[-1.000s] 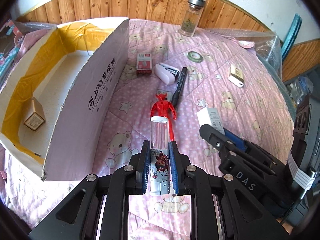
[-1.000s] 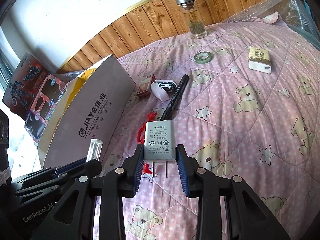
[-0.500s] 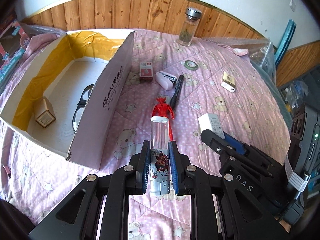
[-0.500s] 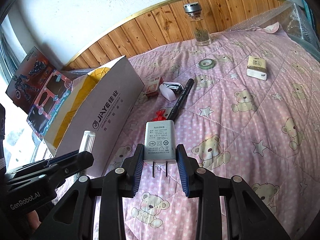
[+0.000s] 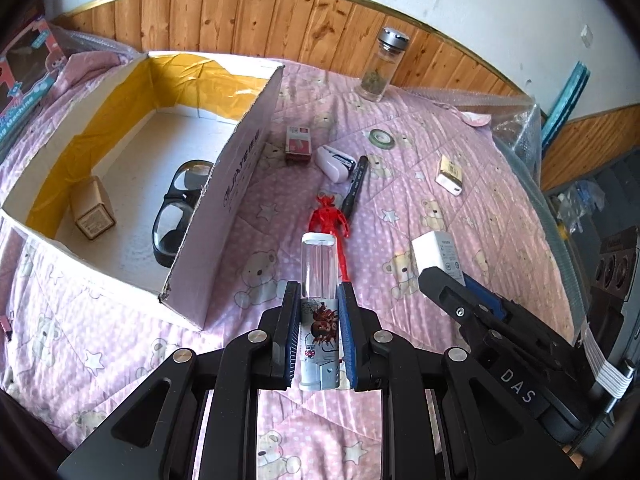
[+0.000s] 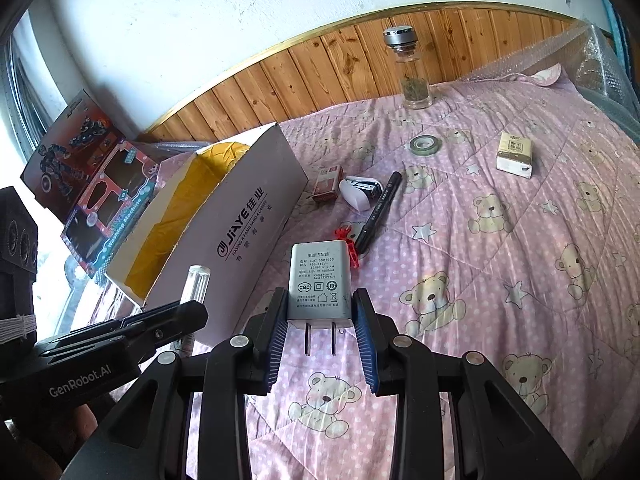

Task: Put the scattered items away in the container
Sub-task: 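Lift and carry the charger and perfume bottle with both tools toward the box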

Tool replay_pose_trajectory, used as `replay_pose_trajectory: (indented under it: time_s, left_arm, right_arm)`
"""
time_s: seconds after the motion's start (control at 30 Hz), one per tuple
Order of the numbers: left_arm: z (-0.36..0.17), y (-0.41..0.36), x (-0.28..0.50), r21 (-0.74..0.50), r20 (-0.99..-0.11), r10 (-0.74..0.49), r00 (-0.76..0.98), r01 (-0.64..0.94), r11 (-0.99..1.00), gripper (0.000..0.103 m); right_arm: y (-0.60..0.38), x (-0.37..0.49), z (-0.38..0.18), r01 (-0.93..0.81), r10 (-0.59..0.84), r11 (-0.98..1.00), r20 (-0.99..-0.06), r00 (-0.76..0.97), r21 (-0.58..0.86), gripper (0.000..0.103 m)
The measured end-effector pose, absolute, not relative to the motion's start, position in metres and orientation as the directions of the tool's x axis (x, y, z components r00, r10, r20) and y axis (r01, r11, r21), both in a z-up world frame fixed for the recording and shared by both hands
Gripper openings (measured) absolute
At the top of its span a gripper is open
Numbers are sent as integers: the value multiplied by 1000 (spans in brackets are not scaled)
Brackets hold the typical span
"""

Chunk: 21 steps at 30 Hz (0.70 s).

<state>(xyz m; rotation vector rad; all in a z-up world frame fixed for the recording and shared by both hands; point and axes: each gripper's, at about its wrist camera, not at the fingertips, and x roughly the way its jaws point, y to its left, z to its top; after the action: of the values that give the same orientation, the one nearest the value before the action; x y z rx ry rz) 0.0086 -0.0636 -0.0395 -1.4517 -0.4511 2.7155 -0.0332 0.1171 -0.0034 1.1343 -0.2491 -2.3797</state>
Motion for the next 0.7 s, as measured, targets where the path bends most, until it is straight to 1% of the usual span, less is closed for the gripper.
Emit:
replay_pose_trajectory:
  time_s: [0.7]
  left_arm:
    - [-32,-102,20,-376,-770,228,-597,135,-917,19]
  right_arm:
    - [80,-2,30,426,-527,-843,-665,-529,328,34]
